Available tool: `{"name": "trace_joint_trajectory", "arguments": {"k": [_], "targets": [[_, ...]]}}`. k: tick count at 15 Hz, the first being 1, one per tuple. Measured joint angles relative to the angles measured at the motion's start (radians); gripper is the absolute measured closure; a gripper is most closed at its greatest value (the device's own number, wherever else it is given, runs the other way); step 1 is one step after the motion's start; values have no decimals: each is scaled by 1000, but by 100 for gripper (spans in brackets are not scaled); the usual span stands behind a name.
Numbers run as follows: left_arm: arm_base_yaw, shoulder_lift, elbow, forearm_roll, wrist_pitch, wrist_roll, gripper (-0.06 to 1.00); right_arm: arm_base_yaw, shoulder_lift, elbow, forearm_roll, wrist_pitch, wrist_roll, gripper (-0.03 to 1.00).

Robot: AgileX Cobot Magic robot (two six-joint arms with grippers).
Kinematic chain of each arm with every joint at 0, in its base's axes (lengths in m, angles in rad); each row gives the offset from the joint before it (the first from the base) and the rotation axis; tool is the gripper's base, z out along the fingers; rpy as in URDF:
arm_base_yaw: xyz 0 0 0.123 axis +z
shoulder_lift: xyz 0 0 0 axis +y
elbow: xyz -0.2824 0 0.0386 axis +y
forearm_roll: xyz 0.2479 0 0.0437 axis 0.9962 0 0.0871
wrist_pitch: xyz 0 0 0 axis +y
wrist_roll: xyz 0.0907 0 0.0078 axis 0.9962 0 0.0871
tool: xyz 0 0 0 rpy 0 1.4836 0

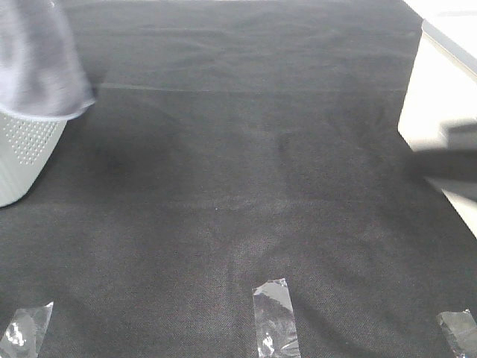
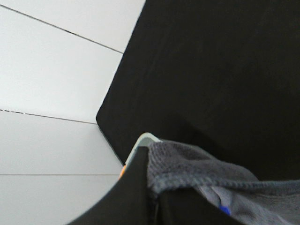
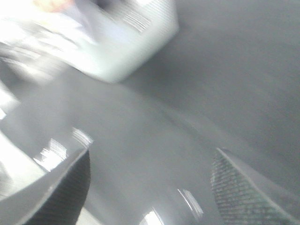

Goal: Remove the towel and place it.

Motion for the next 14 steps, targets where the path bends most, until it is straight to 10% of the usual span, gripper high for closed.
{"name": "trace_joint_trajectory", "arguments": {"k": [7,11,14], "targets": [[-2,0,0,-2,-28,-84,94,0,551,-258,176,15,-375,24],[-2,0,0,-10,-78,-105,94,32,793,-479,184,182,-380,18],[-2,-1,0,-57,-133,-107,94,213,926,-674,92,148,-282,11]]}}
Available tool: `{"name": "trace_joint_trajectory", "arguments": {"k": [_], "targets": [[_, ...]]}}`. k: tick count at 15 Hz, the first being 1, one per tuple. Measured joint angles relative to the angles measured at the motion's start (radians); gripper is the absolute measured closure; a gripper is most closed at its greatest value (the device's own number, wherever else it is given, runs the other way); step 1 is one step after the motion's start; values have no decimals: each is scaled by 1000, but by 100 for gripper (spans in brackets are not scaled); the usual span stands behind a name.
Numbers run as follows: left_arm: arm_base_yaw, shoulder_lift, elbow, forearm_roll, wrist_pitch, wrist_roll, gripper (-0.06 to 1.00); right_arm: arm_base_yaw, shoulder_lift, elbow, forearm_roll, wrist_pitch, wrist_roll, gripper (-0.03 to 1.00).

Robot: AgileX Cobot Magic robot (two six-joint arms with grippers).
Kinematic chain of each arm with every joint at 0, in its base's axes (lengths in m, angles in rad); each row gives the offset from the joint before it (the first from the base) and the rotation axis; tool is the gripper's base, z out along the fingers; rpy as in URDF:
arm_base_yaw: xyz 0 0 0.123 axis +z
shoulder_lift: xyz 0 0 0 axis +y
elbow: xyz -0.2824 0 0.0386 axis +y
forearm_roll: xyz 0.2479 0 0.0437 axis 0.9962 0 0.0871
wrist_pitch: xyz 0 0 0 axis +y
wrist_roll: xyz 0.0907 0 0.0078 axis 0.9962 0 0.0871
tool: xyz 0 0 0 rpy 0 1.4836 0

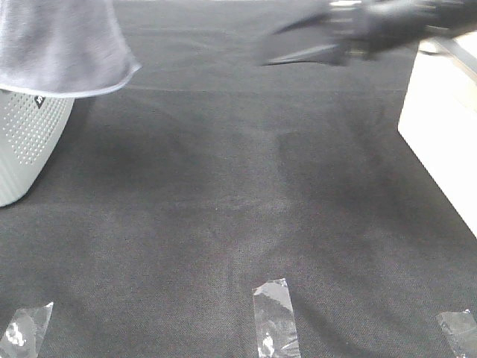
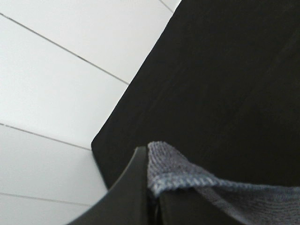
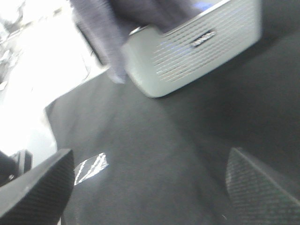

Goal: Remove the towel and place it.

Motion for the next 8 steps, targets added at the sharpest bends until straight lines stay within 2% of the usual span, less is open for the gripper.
{"name": "trace_joint_trajectory", "arguments": {"k": [3,5,8], "targets": [[0,-1,0,-68,-64,0,94,105,90,-154,-26,-31,99,10],[0,-1,0,-99,-104,0,94,131,131,-250,-12,-23,110,10],[0,-1,0,-130,-144,0,94,165,136,-294,24,-29,84,10]]}}
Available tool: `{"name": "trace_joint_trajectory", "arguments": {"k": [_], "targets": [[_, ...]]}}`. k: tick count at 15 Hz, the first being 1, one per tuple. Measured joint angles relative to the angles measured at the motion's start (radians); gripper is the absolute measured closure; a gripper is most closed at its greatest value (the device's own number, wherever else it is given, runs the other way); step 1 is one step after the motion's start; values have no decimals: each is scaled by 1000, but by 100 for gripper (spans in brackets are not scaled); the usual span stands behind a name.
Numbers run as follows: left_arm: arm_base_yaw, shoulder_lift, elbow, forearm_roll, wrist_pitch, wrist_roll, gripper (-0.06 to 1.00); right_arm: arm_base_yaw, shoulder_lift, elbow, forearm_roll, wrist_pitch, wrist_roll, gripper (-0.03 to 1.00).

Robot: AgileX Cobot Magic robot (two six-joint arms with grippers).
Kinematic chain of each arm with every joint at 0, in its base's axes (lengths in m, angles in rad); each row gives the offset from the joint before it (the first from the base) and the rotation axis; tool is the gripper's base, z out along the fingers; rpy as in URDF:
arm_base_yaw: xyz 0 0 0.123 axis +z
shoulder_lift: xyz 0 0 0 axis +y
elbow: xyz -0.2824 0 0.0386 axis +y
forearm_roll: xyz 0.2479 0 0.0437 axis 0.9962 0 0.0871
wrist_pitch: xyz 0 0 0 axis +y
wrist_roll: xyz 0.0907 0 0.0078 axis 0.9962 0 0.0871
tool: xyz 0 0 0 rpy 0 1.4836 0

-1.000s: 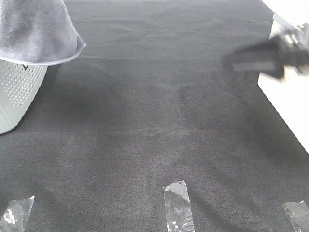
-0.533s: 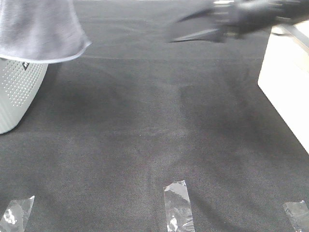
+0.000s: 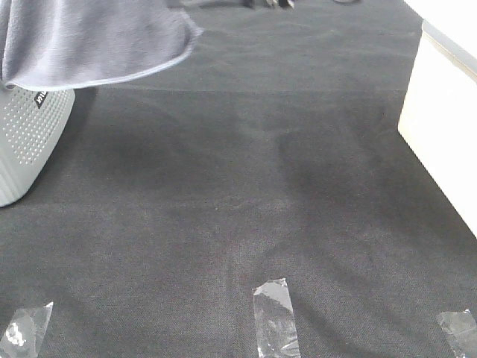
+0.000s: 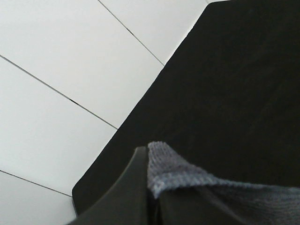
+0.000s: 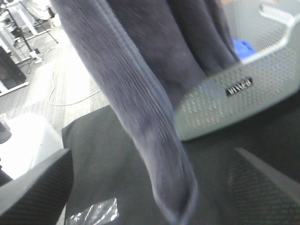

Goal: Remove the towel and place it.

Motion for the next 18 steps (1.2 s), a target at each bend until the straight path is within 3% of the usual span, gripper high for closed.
{"name": "trace_joint_trajectory", "arguments": {"k": [10,12,15,18], "targets": [[0,0,0,-49,-71,0,94,40,84,-65,-10,-17,-33,14],[0,0,0,-49,-73,0,94,40,84,-66,-25,-14,-33,27],[0,0,0,-40,-66,0,94,40,84,-67,-40,6,-33,54],[1,0,0,-32,-66,0,94,40,83,-67,-72,22,-33,62]]}}
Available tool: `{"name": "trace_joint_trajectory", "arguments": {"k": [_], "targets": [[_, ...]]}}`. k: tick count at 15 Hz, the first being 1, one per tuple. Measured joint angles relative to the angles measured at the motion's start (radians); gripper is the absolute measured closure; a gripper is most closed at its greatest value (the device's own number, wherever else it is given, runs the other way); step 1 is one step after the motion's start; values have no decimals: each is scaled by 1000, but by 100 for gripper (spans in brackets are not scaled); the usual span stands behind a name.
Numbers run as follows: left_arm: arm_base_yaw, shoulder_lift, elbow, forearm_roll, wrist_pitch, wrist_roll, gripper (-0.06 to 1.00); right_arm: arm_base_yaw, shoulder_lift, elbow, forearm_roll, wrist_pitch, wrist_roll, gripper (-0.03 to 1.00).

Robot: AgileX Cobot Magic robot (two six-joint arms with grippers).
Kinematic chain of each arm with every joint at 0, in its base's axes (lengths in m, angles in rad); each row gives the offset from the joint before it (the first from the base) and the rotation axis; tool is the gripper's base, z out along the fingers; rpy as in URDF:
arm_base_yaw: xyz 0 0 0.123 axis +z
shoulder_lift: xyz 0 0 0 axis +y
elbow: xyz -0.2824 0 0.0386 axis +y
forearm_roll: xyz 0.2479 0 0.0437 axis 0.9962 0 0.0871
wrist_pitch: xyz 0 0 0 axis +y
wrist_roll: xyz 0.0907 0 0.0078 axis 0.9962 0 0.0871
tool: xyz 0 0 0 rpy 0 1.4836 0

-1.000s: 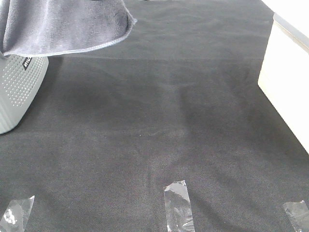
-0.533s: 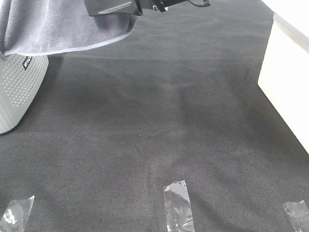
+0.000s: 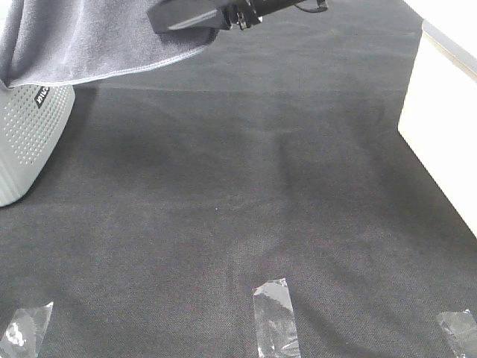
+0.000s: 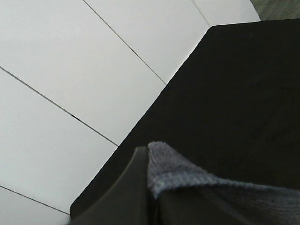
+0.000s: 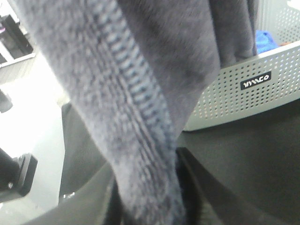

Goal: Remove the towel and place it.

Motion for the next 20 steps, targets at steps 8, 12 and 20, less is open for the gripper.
{"name": "trace_joint_trajectory", "arguments": {"k": [8,12,20], "targets": [[0,0,0,0,58,0,94,0,-2,-34,-25,43,0,95],[0,0,0,0,74,0,94,0,-15,-39,-81,29,153,95],[0,61,0,7,-34,-7,94,0,-50,-421,-776,104,928,95]]}}
